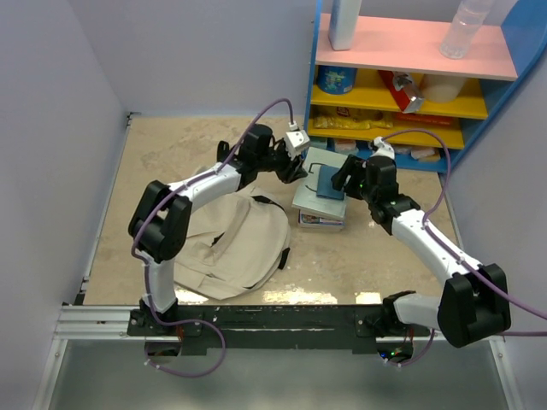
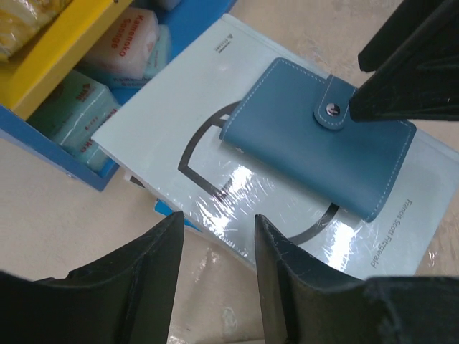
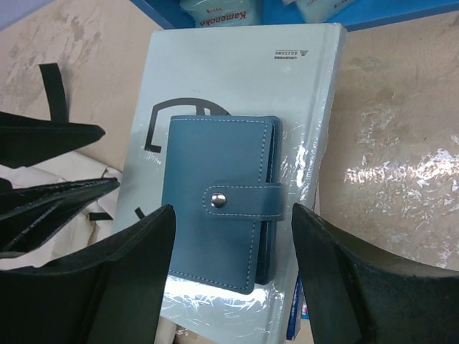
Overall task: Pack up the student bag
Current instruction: Pick up the personal item from the center of the board.
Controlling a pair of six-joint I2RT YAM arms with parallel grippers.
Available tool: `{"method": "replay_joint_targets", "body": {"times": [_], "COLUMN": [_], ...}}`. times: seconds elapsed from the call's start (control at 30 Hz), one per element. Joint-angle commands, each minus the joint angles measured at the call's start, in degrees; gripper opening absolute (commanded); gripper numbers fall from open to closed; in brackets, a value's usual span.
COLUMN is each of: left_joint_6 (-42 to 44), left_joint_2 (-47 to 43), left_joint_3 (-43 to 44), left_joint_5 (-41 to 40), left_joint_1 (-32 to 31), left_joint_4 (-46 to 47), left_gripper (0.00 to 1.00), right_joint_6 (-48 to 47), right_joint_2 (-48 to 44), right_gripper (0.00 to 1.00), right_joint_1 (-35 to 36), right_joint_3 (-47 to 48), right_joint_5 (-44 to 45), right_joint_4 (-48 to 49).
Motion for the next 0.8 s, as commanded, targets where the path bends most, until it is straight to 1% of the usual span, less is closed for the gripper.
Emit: {"method": "replay_joint_targets", "body": {"times": [0.0,0.2,0.3,0.47,0.63,0.77], "left_joint_6": [0.15,2.61,3.23,4.2,3.15,3.23], "left_joint_2": [0.99,4.41,6.53,7.24,6.36,7.23], "left_joint_3": [4.02,6.84,9.99,10.62,10.09,10.97], "left_joint_5": [-2.41,-5.83,-6.8,-8.83,-7.16,-6.81], "left_joint_1": [-2.14,-5.04,-5.74,-6.8,-7.06,-9.08], "left_joint_4": [4.12,1.58,-1.94,-3.26,-2.65,-3.26], "left_gripper": [0.49,0.49,0.49,0.49,0.49,0.49], "right_joint_6": [1.08,1.17,1.17,2.31,3.45,4.25], "right_joint_2": [0.41,0.32,-0.21,0.23,-0.2,-0.82], "right_gripper": [0.69,0.69,0.69,0.69,0.69,0.68], "right_joint_1": [-1.19,-2.86,-3.65,-4.97,-5.76,-6.2], "right_joint_3": [-2.22,-3.8,-4.85,-6.78,-7.75,-8.63], "right_joint_5": [-2.4,-3.54,-4.42,-6.69,-8.64,-9.96], "right_joint_4": [4.12,4.56,4.82,8.33,9.74,11.23]}}
